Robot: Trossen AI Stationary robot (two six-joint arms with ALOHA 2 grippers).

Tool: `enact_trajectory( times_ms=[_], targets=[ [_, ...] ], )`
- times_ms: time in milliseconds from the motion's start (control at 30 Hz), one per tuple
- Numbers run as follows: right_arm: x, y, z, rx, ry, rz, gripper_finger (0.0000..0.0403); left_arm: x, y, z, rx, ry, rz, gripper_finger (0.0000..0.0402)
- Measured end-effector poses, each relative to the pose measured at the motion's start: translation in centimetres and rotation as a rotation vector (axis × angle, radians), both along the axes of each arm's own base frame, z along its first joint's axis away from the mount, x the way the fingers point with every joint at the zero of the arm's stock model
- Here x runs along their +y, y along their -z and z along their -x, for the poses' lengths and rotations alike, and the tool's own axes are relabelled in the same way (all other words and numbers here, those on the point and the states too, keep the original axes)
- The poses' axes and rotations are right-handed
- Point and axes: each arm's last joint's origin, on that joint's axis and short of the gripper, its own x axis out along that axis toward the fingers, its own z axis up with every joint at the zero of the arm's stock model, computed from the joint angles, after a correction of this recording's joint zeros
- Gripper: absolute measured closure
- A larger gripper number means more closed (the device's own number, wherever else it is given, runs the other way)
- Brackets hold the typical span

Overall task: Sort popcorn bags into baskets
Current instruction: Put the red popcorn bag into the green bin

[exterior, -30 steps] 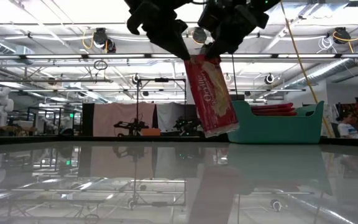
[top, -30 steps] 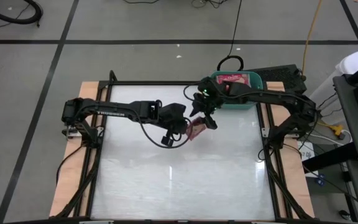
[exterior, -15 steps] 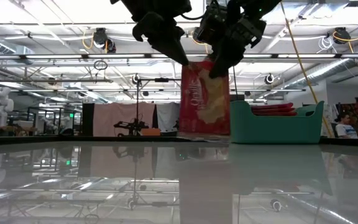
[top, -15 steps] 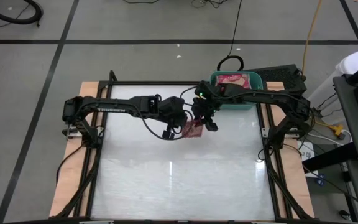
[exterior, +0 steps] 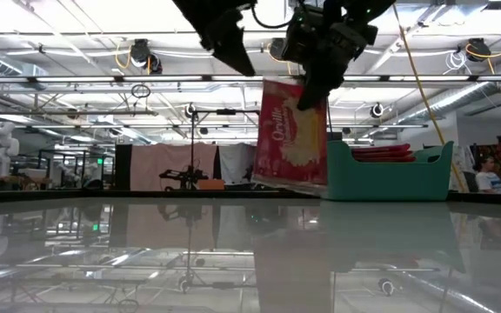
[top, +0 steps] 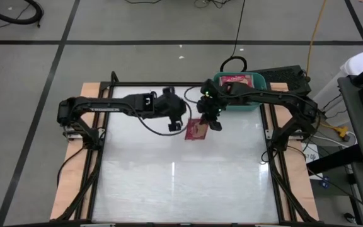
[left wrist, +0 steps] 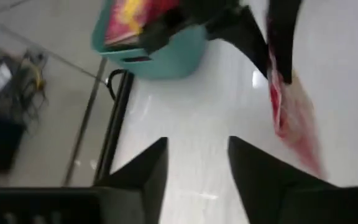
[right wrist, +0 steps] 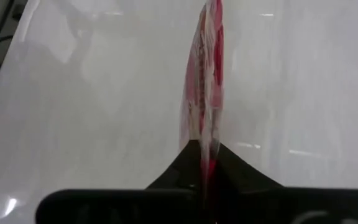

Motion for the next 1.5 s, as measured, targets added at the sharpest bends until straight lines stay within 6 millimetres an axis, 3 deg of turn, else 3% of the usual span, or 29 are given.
enact_trajectory(
  times_ms=[133, 300, 667, 867, 1167, 1500],
  targets=[
    [-0.3, -1.5, 1.1, -0.009, 0.097, -0.032, 0.0399, 0.9, -1.8, 2.0, -0.076, -0.150, 0.118, 0.0183],
    [-0.7, -3.5, 2.6, -0.013, 0.288, -0.040, 0.0398, 1.7, -2.9, 4.0, -0.102, -0.253, 0.192, 0.0164],
    [-0.9, -7.7, 6.1, -0.098, 0.694, -0.132, 0.0397, 2.3, -4.8, 5.4, -0.273, -0.355, 0.430, 0.0211],
    [-1.5, -9.9, 8.7, -0.182, 0.815, -0.253, 0.0397, 1.9, -4.6, 5.1, -0.273, -0.282, 0.578, 0.0242],
    [-5.1, -11.5, 13.1, -0.297, 0.960, -0.428, 0.0397, 2.1, -5.1, 4.7, -0.332, -0.239, 0.635, 0.0257],
    [-9.0, -11.8, 17.2, -0.386, 1.194, -0.376, 0.0397, 3.6, -5.3, 4.9, -0.374, -0.272, 0.617, 0.0257]
  ],
)
